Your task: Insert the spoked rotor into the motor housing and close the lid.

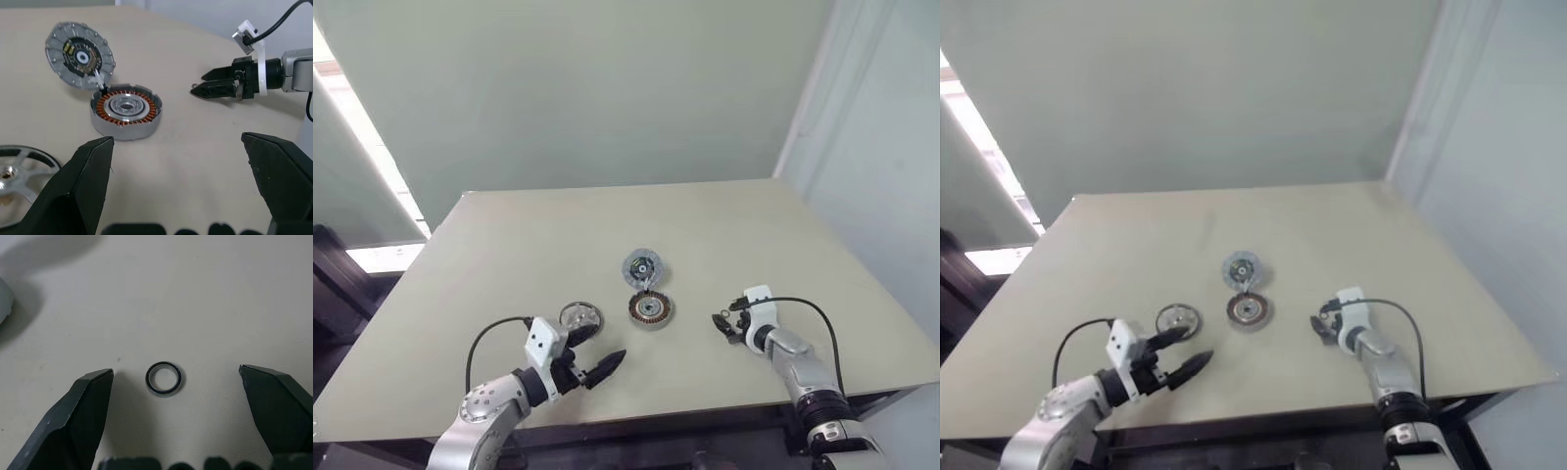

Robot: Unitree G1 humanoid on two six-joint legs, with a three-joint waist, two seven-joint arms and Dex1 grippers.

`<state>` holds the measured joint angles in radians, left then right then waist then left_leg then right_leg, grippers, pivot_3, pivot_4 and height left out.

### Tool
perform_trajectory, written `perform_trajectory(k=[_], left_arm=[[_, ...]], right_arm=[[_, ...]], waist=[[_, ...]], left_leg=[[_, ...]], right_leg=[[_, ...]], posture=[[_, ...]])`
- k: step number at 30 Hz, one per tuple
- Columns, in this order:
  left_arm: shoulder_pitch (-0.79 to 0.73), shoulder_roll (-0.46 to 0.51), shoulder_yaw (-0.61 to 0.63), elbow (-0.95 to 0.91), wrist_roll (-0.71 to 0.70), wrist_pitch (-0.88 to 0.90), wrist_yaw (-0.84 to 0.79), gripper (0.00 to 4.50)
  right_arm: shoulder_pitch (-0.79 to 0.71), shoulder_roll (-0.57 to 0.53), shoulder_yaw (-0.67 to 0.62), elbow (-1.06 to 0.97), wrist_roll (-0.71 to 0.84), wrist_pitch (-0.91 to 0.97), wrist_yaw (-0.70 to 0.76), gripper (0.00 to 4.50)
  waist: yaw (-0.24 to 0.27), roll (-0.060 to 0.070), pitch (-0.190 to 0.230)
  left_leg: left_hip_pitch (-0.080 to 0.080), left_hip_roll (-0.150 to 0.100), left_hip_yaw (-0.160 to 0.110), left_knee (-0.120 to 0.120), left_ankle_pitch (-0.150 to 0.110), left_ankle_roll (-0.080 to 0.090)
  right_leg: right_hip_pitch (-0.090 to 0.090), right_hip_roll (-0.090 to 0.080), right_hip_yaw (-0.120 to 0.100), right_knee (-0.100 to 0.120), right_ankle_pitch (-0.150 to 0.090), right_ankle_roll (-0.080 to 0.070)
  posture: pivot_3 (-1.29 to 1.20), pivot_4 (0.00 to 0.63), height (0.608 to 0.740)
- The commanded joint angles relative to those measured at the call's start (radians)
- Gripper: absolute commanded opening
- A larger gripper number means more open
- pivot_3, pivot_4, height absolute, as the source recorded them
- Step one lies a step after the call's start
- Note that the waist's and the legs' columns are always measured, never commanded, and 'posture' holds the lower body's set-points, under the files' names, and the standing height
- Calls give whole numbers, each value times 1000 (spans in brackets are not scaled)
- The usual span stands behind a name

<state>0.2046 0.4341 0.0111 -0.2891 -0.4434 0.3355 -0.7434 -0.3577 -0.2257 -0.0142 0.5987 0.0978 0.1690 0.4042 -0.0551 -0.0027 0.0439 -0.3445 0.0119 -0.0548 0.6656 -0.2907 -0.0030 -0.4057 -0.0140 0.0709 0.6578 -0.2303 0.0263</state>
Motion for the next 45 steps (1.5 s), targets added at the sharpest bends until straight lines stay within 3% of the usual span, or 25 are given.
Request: perform_trajectory(k=[1,10,22,33,45], left_arm=[[-9,9,0,-37,-17,3,-13,4500],[-12,10,-2,-39,-17,12,-24,4500],[-9,9,-1,-34,-8,-1,-27,4500],[-17,-5,9,21,29,-83,-24,4500],[-16,-23,36,62,48,-163,10,4500]], right_arm=[[0,-3,7,-18,-7,-4,11,3886],[-4,1,11,-13,-12,-14,13,836],[6,20,-14,-105,26,-13,18,799],[4,55,145,-408,35,180,151,799],[-104,195,231,-284,-6,191,87,799]], waist=[[0,0,0],[-13,0,0],[-21,0,0],[-20,1,0],[-20,1,0]], left_leg=[[0,0,0,0,0,0],[0,0,0,-1,0,0],[0,0,0,-1,0,0],[0,0,0,-2,0,0],[0,0,0,-3,0,0]], right_leg=[[0,0,0,0,0,0],[0,0,0,0,0,0],[0,0,0,0,0,0],[-1,0,1,0,0,0],[-2,0,0,0,0,0]], posture=[[0,0,740],[0,0,740],[0,0,740],[0,0,740],[0,0,740]])
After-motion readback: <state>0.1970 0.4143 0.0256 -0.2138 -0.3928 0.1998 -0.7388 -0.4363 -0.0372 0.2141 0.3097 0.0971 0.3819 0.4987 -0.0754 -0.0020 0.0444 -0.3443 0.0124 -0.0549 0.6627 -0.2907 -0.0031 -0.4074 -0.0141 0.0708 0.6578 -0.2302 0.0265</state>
